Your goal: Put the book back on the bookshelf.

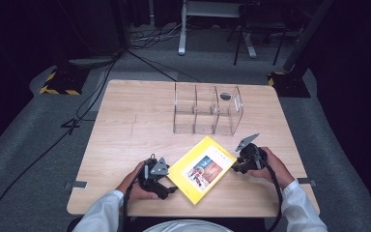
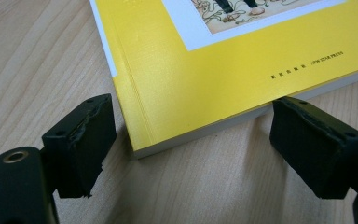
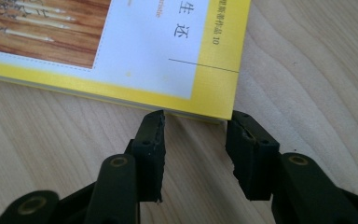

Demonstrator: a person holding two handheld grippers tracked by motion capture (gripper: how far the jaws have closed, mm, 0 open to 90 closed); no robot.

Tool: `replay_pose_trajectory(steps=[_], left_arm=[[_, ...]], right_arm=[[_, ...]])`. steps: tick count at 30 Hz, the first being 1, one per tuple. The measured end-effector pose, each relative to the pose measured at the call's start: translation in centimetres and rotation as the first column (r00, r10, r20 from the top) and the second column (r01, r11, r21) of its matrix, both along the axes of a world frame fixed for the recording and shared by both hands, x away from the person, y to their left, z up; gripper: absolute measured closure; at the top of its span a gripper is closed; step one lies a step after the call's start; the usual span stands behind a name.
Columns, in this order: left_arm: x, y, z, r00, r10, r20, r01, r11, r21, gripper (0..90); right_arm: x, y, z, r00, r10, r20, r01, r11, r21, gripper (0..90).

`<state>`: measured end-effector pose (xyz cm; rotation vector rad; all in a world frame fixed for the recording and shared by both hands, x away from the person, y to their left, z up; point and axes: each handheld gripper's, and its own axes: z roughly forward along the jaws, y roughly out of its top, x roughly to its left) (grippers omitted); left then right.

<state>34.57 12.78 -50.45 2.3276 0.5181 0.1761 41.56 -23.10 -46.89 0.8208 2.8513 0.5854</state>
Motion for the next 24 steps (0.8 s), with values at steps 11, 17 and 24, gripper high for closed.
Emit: replay_pose_trajectory(steps=[11,17,24], left_arm=[[0.0,0.0,0.0,1.0000,-0.005,-0.001,0.005,1.0000,0.000,14.7],[0.0,0.0,0.0,1.0000,-0.001,-0.005,0.001,1.0000,0.001,14.6],[0.1,0.0,0.0,1.0000,0.000,-0.006,0.000,1.0000,-0.002,14.4]], right_arm=[[1.0,0.8,0.5,0.9979,0.059,-0.025,-0.062,0.9935,-0.096,69.1],[0.7,-0.1,0.2,0.9981,0.055,0.027,-0.054,0.9980,-0.033,76.7],[0.7,-1.5,0.4,0.9973,0.055,0.048,-0.060,0.9929,0.103,76.8]])
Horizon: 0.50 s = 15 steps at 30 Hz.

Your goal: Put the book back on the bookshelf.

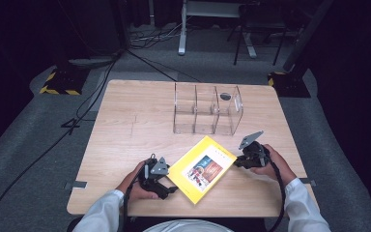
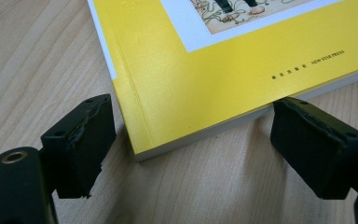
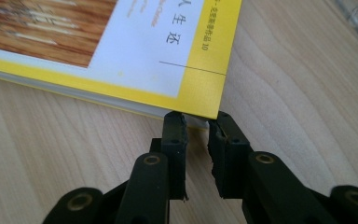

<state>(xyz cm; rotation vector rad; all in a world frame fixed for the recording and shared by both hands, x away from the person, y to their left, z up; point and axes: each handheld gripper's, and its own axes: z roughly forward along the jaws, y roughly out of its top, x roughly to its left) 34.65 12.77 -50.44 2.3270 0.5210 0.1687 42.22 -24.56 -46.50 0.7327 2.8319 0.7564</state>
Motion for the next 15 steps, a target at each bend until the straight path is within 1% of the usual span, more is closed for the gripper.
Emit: replay_pose_trajectory(steps=[1,3,4,5,7,8,9,10,12,13,14,15], left_arm=[[0.0,0.0,0.0,1.0000,-0.001,0.001,0.001,1.0000,0.001,14.5],[0.0,0.0,0.0,1.0000,0.000,0.000,0.000,1.0000,0.000,14.5],[0.0,0.0,0.0,1.0000,-0.001,0.001,0.001,1.0000,0.001,14.4],[0.0,0.0,0.0,1.0000,-0.001,0.000,0.001,1.0000,0.002,14.4],[0.0,0.0,0.0,1.0000,-0.001,0.001,0.001,1.0000,0.002,14.4],[0.0,0.0,0.0,1.0000,-0.001,0.001,0.001,1.0000,0.004,14.4],[0.0,0.0,0.0,1.0000,-0.001,0.001,0.001,1.0000,0.003,14.4],[0.0,0.0,0.0,1.0000,-0.001,0.001,0.001,1.0000,0.003,14.4],[0.0,0.0,0.0,1.0000,-0.001,0.001,0.001,1.0000,0.002,14.4],[0.0,0.0,0.0,1.0000,-0.004,0.004,0.004,1.0000,0.001,14.5],[0.0,0.0,0.0,1.0000,-0.005,0.005,0.005,1.0000,0.001,14.5],[0.0,0.0,0.0,1.0000,-0.005,0.006,0.005,1.0000,0.001,14.6]], right_arm=[[-0.1,-0.2,0.3,1.0000,-0.005,0.002,0.005,0.9990,0.044,76.9],[-0.2,-0.5,0.6,0.9999,-0.001,0.013,-0.001,0.9953,0.097,77.1],[-0.2,-0.4,0.7,0.9998,-0.004,0.018,0.002,0.9951,0.099,77.1],[-0.2,-0.4,0.7,0.9999,-0.006,0.015,0.004,0.9928,0.120,77.3],[0.0,-0.6,0.4,0.9992,-0.034,-0.023,0.038,0.9858,0.164,76.5],[0.0,-0.5,0.2,0.9984,-0.048,-0.030,0.053,0.9826,0.178,75.5],[-0.1,-0.4,0.0,0.9980,-0.053,-0.034,0.058,0.9811,0.184,73.6],[-0.1,-0.4,0.0,0.9980,-0.053,-0.034,0.058,0.9811,0.184,73.6],[-0.3,0.0,-0.4,0.9965,-0.070,-0.045,0.077,0.9802,0.182,71.5],[-0.5,0.1,-0.5,0.9969,-0.063,-0.047,0.071,0.9817,0.177,71.4],[-0.6,0.2,-0.7,0.9969,-0.052,-0.058,0.062,0.9813,0.182,71.5],[-0.9,0.3,-0.8,0.9971,-0.031,-0.070,0.043,0.9813,0.187,71.5]])
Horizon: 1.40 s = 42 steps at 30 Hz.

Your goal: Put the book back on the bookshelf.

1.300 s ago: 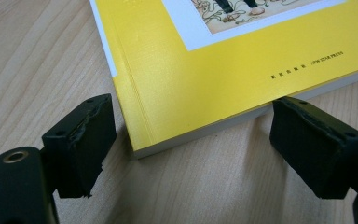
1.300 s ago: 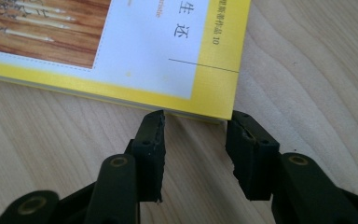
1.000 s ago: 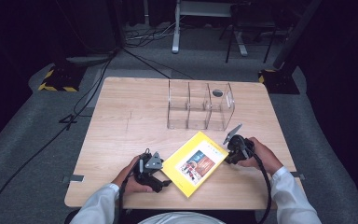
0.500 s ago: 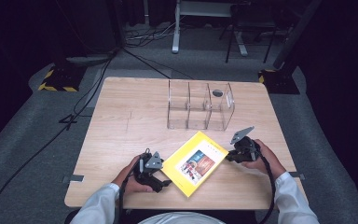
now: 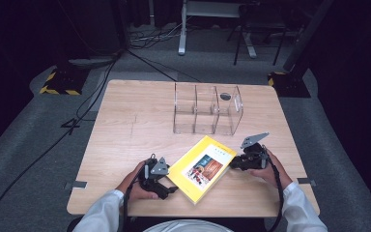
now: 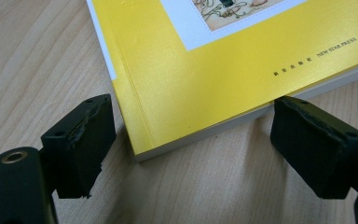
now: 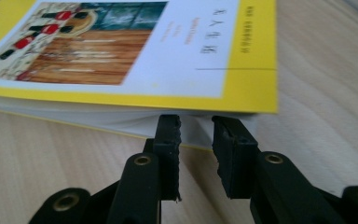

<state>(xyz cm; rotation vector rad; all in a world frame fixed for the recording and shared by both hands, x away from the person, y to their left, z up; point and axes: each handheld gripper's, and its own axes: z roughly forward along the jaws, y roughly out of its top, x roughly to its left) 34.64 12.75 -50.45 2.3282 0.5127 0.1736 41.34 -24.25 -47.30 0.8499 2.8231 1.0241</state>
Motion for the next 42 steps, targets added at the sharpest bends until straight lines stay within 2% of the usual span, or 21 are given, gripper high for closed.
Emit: replay_pose_trajectory(steps=[1,3,4,7,10,11,13,14,15,16,17,18,21,25,29,32,34,35,36,40,42], left_arm=[[0.0,0.0,0.0,1.0000,0.000,0.000,0.000,1.0000,0.000,14.5],[0.0,0.0,0.0,1.0000,0.000,0.000,0.000,1.0000,0.001,14.6],[0.0,0.0,0.0,1.0000,0.000,0.000,0.000,1.0000,0.000,14.6],[0.0,0.0,0.0,1.0000,0.000,0.000,0.000,1.0000,0.002,14.6],[-0.1,0.0,0.0,1.0000,0.001,0.004,-0.001,1.0000,0.003,14.7],[-0.1,0.0,0.0,1.0000,0.001,0.003,-0.001,1.0000,0.003,14.7],[-0.1,0.0,0.0,1.0000,0.000,0.003,0.000,1.0000,0.002,14.7],[-0.1,0.0,0.0,1.0000,0.000,0.004,0.000,1.0000,0.002,14.7],[-0.1,0.0,0.0,1.0000,0.000,0.004,0.000,1.0000,0.002,14.8],[-0.1,0.0,0.0,1.0000,-0.002,0.005,0.002,1.0000,0.001,14.8],[-0.2,0.0,0.0,1.0000,-0.001,0.003,0.001,1.0000,0.004,14.9],[-0.2,0.0,0.0,1.0000,-0.001,0.003,0.001,1.0000,0.004,14.9],[-0.3,0.0,0.0,1.0000,0.003,0.008,-0.003,1.0000,0.006,15.1],[-0.7,0.3,0.0,0.9996,0.017,0.022,-0.017,0.9998,0.004,16.1],[-1.1,0.5,0.2,0.9992,0.014,0.037,-0.014,0.9998,0.013,15.9],[-1.3,0.6,0.9,0.9974,0.028,0.067,-0.027,0.9994,-0.020,16.2],[-1.4,0.7,1.3,0.9964,0.039,0.075,-0.035,0.9979,-0.055,16.3],[-1.6,0.5,1.6,0.9943,0.034,0.101,-0.028,0.9976,-0.064,16.3],[-1.8,0.4,1.8,0.9940,0.025,0.107,-0.017,0.9974,-0.070,16.3],[-2.3,-0.2,2.0,0.9914,-0.005,0.130,0.013,0.9980,-0.062,16.1],[-2.5,-0.5,1.9,0.9913,-0.018,0.130,0.026,0.9980,-0.058,16.2]], right_arm=[[-0.2,0.1,-0.1,0.9999,0.010,-0.003,-0.010,0.9999,-0.002,71.6],[-0.9,0.9,-0.5,0.9991,0.041,0.006,-0.040,0.9982,-0.044,71.4],[-1.2,1.1,-0.6,0.9973,0.072,0.013,-0.071,0.9966,-0.041,71.2],[-1.8,1.8,-0.5,0.9912,0.132,0.008,-0.132,0.9912,-0.007,68.1],[-1.8,2.1,-0.6,0.9906,0.135,0.020,-0.135,0.9908,-0.002,63.7],[-1.9,2.1,-0.8,0.9889,0.148,0.013,-0.149,0.9881,0.040,59.9],[-2.1,2.3,-0.9,0.9864,0.164,0.011,-0.164,0.9854,0.044,56.8],[-2.6,2.8,-0.8,0.9801,0.197,0.018,-0.198,0.9792,0.044,51.3],[-2.6,2.8,-0.8,0.9801,0.197,0.018,-0.198,0.9792,0.044,51.3],[-2.9,3.0,-0.7,0.9762,0.217,0.014,-0.217,0.9745,0.057,50.6],[-3.3,3.6,-0.7,0.9666,0.256,0.014,-0.256,0.9633,0.079,46.4],[-3.3,3.6,-0.7,0.9666,0.256,0.014,-0.256,0.9633,0.079,46.4],[-4.0,4.7,-0.7,0.9584,0.285,0.019,-0.285,0.9546,0.085,44.6],[-4.6,5.7,-0.5,0.9532,0.300,0.038,-0.302,0.9461,0.117,44.6],[-4.6,6.1,0.0,0.9577,0.280,0.065,-0.287,0.9441,0.162,45.2],[-4.5,6.2,0.6,0.9641,0.250,0.089,-0.263,0.9431,0.203,46.7],[-4.4,6.4,1.0,0.9654,0.241,0.099,-0.257,0.9423,0.214,46.9],[-4.3,6.6,1.2,0.9665,0.231,0.112,-0.251,0.9435,0.217,48.0],[-4.2,6.8,1.3,0.9678,0.225,0.112,-0.245,0.9451,0.216,47.9],[-4.1,7.3,1.4,0.9715,0.205,0.119,-0.227,0.9483,0.222,48.0],[-4.0,7.9,1.4,0.9732,0.193,0.125,-0.216,0.9539,0.209,47.9]])
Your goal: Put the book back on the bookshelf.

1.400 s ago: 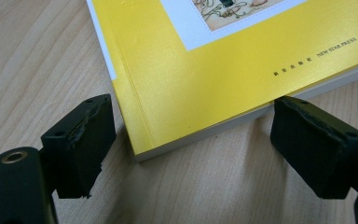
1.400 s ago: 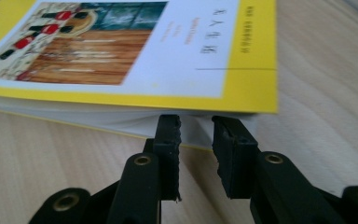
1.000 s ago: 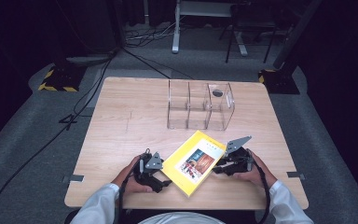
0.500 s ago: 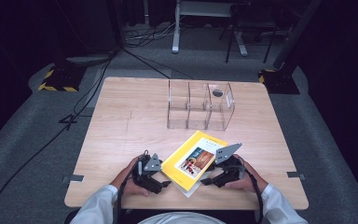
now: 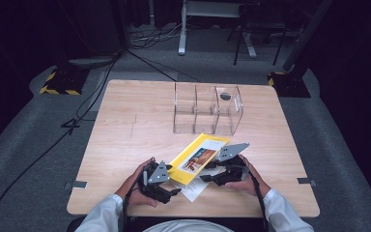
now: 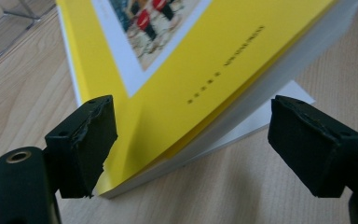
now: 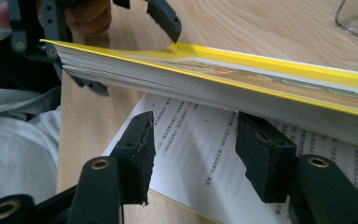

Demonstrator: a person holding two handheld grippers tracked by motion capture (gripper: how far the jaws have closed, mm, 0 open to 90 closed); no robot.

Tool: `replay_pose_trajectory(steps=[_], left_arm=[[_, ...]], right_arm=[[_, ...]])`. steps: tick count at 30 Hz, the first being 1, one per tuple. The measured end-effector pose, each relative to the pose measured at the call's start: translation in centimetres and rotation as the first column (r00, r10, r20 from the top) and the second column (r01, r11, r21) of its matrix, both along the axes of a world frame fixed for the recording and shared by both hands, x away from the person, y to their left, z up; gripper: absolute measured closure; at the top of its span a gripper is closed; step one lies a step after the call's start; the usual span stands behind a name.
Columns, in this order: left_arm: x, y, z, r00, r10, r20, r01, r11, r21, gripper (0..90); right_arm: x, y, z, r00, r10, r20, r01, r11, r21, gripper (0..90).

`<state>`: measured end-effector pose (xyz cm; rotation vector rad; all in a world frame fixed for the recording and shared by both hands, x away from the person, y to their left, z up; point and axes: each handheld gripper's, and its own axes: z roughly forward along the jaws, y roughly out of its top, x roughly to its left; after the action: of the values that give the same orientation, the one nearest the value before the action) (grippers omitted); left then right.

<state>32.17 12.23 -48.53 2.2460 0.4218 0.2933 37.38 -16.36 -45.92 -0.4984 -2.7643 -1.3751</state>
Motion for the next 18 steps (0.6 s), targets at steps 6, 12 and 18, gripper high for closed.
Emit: replay_pose_trajectory(steps=[6,12,18], left_arm=[[0.1,-1.2,-0.6,0.9989,0.014,0.044,-0.017,0.9985,0.052,15.8],[0.8,-1.4,-0.7,0.9946,0.072,0.075,-0.077,0.9948,0.067,23.7],[1.2,-1.0,-0.7,0.9884,0.102,0.112,-0.104,0.9945,0.010,42.8]], right_arm=[[0.1,0.5,0.1,1.0000,-0.003,-0.004,0.003,1.0000,0.009,48.2],[0.2,0.6,0.2,1.0000,-0.003,-0.002,0.003,0.9998,0.021,49.6],[0.2,0.6,0.0,1.0000,0.000,-0.009,0.001,0.9999,0.017,49.6]])
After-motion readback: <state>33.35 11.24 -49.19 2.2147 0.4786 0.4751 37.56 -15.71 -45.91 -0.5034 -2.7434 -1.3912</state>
